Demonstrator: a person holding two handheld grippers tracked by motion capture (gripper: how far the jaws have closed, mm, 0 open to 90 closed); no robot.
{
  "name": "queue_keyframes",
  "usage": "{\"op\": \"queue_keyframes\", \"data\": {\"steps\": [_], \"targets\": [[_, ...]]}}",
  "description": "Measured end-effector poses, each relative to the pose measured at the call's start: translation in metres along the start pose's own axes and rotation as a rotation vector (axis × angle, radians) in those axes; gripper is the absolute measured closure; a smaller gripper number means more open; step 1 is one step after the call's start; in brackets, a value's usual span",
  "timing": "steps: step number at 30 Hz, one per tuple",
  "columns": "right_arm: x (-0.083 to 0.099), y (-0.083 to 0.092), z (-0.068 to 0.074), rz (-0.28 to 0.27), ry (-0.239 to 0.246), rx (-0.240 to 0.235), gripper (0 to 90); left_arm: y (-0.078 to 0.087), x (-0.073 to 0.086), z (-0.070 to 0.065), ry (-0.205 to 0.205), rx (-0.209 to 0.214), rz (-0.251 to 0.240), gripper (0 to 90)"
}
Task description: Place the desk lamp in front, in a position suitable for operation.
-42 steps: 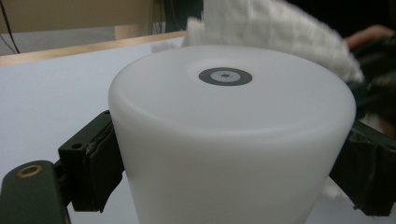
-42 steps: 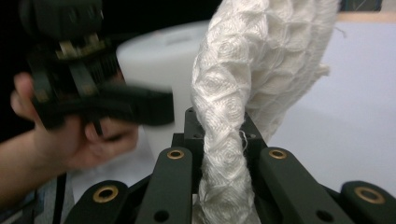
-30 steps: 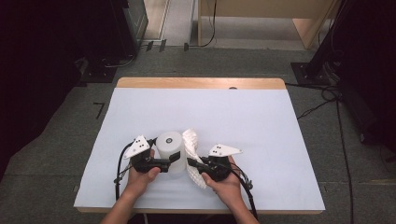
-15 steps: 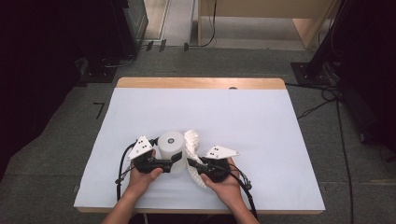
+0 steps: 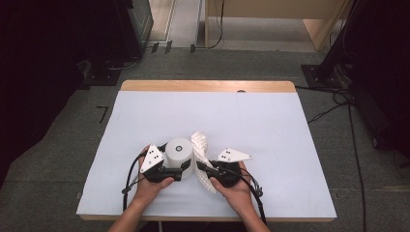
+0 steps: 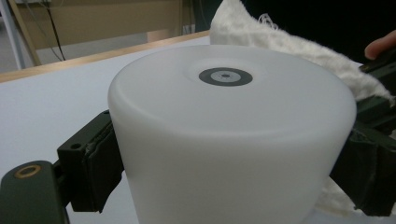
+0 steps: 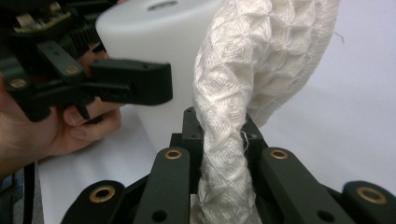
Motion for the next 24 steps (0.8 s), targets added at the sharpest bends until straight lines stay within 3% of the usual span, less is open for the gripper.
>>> {"op": "queue_keyframes", "data": {"steps": [3,7,10,14,16,20,23,24], "targets": [[0.009,-0.007,-0.001,0.036,-0.012,-0.016,79.4,0.001,0.0,0.001,0.024,0.015,-0.016,8.7],[0.016,-0.014,-0.001,0.069,-0.026,-0.027,79.4,0.005,-0.006,-0.001,0.022,0.034,-0.047,8.8],[0.015,-0.014,-0.002,0.072,-0.033,-0.021,79.5,0.008,-0.011,-0.002,0.027,0.057,-0.073,8.8],[0.01,-0.01,0.0,0.057,-0.042,-0.022,79.5,0.006,-0.007,-0.003,0.001,0.053,-0.042,8.8],[0.001,-0.005,0.004,0.023,-0.032,-0.025,79.6,0.005,-0.006,-0.003,0.003,0.057,-0.036,8.9],[-0.009,0.003,0.007,-0.023,-0.005,-0.025,79.8,0.01,-0.014,0.0,0.05,0.1,-0.088,8.9],[-0.003,-0.001,0.007,0.0,-0.02,-0.025,79.8,0.015,-0.018,0.004,0.113,0.149,-0.129,8.9],[0.0,-0.003,0.007,0.008,-0.016,-0.023,79.8,0.015,-0.017,0.005,0.116,0.153,-0.129,9.0]]}}
Point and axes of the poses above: each handheld gripper's, and its own axes: y roughly backward along the jaws, x roughly out of its underside, z roughly to its left, the point moved 7 cm from there along -y, roughly forward along the jaws, and after that the axes turned 14 degrees about x, right-handed, at the moved point
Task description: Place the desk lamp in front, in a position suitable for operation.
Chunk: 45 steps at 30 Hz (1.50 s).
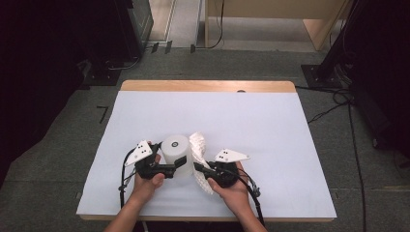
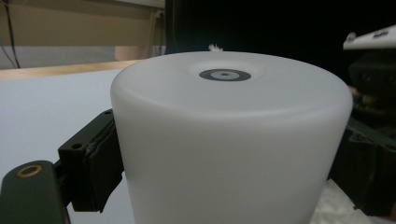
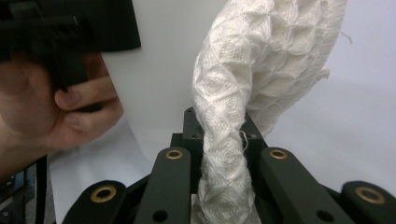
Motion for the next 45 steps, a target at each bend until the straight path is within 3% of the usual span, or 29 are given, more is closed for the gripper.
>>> {"op": "queue_keyframes", "data": {"steps": [4,9,12,15,18,23,27,29,30,32,33,35,36,37,40,45], "targets": [[0.0,-0.002,0.003,0.005,0.009,0.011,79.8,-0.001,0.004,-0.001,-0.018,0.01,0.031,9.0],[-0.019,0.016,-0.001,-0.094,0.007,0.004,80.0,-0.012,0.012,-0.006,-0.064,0.011,0.105,8.9],[-0.023,0.023,-0.003,-0.118,0.02,0.012,79.9,-0.016,0.013,-0.007,-0.073,-0.005,0.106,8.9],[-0.012,0.018,-0.008,-0.081,0.009,0.035,80.0,-0.017,0.006,0.0,-0.113,-0.091,0.073,8.8],[-0.007,0.016,-0.014,-0.066,-0.008,0.062,79.9,-0.016,0.005,0.007,-0.172,-0.155,0.077,8.8],[-0.01,0.02,-0.023,-0.084,-0.027,0.083,79.9,-0.02,0.015,0.015,-0.186,-0.202,0.131,8.8],[-0.004,0.018,-0.027,-0.064,-0.041,0.08,79.8,-0.018,0.017,0.012,-0.192,-0.219,0.145,8.6],[-0.003,0.017,-0.027,-0.063,-0.043,0.075,79.8,-0.016,0.017,0.012,-0.186,-0.288,0.135,3.2],[-0.004,0.017,-0.027,-0.065,-0.043,0.074,79.8,-0.014,0.017,0.011,-0.161,-0.308,0.119,0.2],[-0.006,0.017,-0.027,-0.071,-0.047,0.072,79.8,-0.012,0.02,0.009,-0.134,-0.342,0.099,0.0],[-0.007,0.018,-0.027,-0.074,-0.049,0.069,79.7,-0.013,0.022,0.007,-0.128,-0.38,0.097,0.0],[-0.007,0.018,-0.028,-0.073,-0.051,0.067,79.7,-0.016,0.024,0.005,-0.11,-0.438,0.107,0.0],[-0.006,0.018,-0.028,-0.069,-0.052,0.068,79.7,-0.016,0.024,0.005,-0.11,-0.438,0.107,0.0],[-0.005,0.017,-0.028,-0.064,-0.052,0.071,79.7,-0.022,0.024,0.002,-0.106,-0.489,0.138,2.8],[-0.004,0.016,-0.028,-0.057,-0.052,0.068,79.7,-0.024,0.024,0.001,-0.114,-0.5,0.152,8.1],[-0.001,0.007,-0.026,-0.034,-0.051,0.066,79.6,-0.013,0.02,0.006,-0.078,-0.439,0.119,8.8]]}}
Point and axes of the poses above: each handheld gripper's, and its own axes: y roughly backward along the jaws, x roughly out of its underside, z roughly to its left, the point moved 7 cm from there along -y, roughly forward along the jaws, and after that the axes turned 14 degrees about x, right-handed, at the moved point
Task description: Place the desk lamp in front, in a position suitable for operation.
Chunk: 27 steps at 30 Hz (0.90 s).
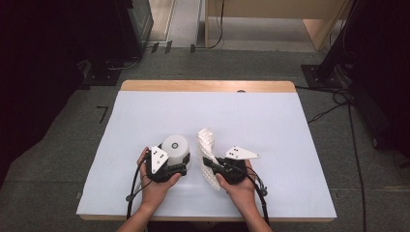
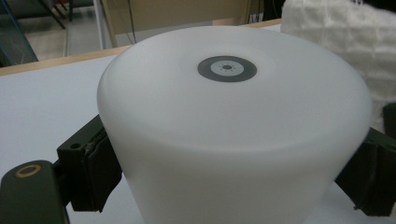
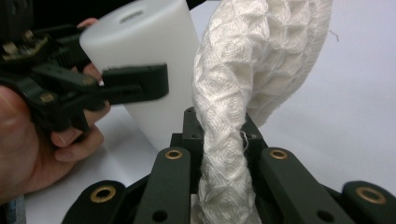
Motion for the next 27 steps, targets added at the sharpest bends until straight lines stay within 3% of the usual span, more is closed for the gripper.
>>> {"op": "queue_keyframes", "data": {"steps": [1,2,4,5,8,12,16,20,21,24,27], "targets": [[0.002,-0.002,0.002,0.008,0.007,-0.006,79.6,0.002,-0.002,0.0,0.018,0.032,-0.018,8.9],[0.003,-0.003,0.004,0.012,0.009,-0.011,79.6,0.004,-0.006,-0.001,0.049,0.104,-0.048,8.9],[0.007,-0.005,0.01,0.027,0.027,-0.022,79.6,0.007,-0.011,-0.003,0.081,0.202,-0.075,8.9],[0.008,-0.006,0.013,0.03,0.036,-0.026,79.6,0.007,-0.012,-0.004,0.086,0.221,-0.078,8.9],[0.008,-0.007,0.017,0.028,0.039,-0.034,79.6,0.006,-0.012,-0.007,0.074,0.249,-0.065,9.0],[0.003,-0.004,0.019,0.006,0.037,-0.049,79.7,0.001,-0.004,-0.012,0.05,0.296,-0.002,9.0],[-0.012,0.005,0.017,-0.046,0.013,-0.067,79.7,-0.002,0.0,-0.019,0.008,0.295,0.031,9.0],[-0.017,0.008,0.018,-0.065,0.017,-0.071,79.7,0.002,-0.005,-0.017,0.025,0.3,0.01,9.0],[-0.012,0.004,0.02,-0.043,0.024,-0.069,79.7,0.008,-0.012,-0.012,0.046,0.301,-0.021,9.0],[-0.002,-0.005,0.021,-0.002,0.031,-0.061,79.7,0.017,-0.023,-0.008,0.041,0.295,-0.059,9.0],[-0.001,-0.008,0.024,0.006,0.033,-0.064,79.7,0.018,-0.023,-0.005,0.036,0.309,-0.065,9.0]]}}
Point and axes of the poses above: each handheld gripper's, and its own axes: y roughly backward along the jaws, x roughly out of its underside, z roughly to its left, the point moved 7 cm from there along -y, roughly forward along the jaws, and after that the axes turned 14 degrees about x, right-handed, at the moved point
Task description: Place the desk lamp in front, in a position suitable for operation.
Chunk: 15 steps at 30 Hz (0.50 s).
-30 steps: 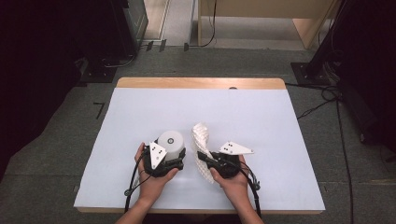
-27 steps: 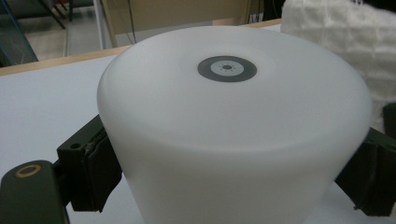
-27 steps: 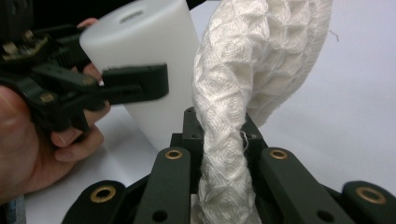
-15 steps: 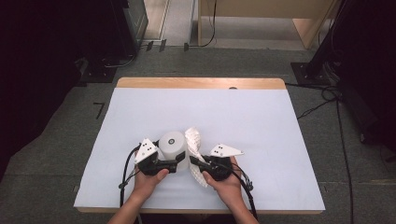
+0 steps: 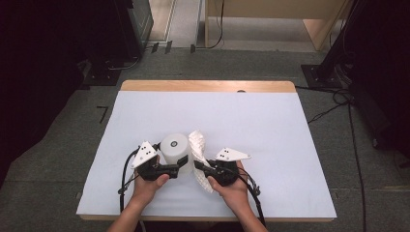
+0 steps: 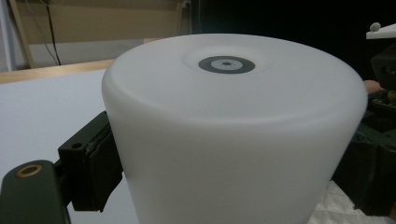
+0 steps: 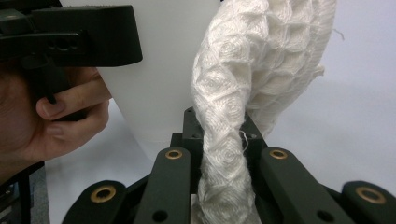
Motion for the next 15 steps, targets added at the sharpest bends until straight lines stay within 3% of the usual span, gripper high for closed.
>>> {"op": "queue_keyframes", "data": {"steps": [6,9,12,15], "targets": [[-0.014,0.009,0.0,-0.043,-0.011,-0.019,79.7,-0.008,0.01,0.001,-0.011,0.033,0.056,9.0],[-0.018,0.013,0.001,-0.057,-0.013,-0.017,79.7,-0.009,0.009,-0.002,-0.02,0.026,0.054,9.0],[-0.009,0.006,-0.001,-0.024,-0.012,-0.012,79.7,0.0,-0.003,-0.001,-0.004,0.016,-0.009,9.0],[-0.001,0.0,-0.001,0.013,-0.009,-0.01,79.7,0.003,-0.006,0.001,0.008,0.015,-0.028,9.0]]}}
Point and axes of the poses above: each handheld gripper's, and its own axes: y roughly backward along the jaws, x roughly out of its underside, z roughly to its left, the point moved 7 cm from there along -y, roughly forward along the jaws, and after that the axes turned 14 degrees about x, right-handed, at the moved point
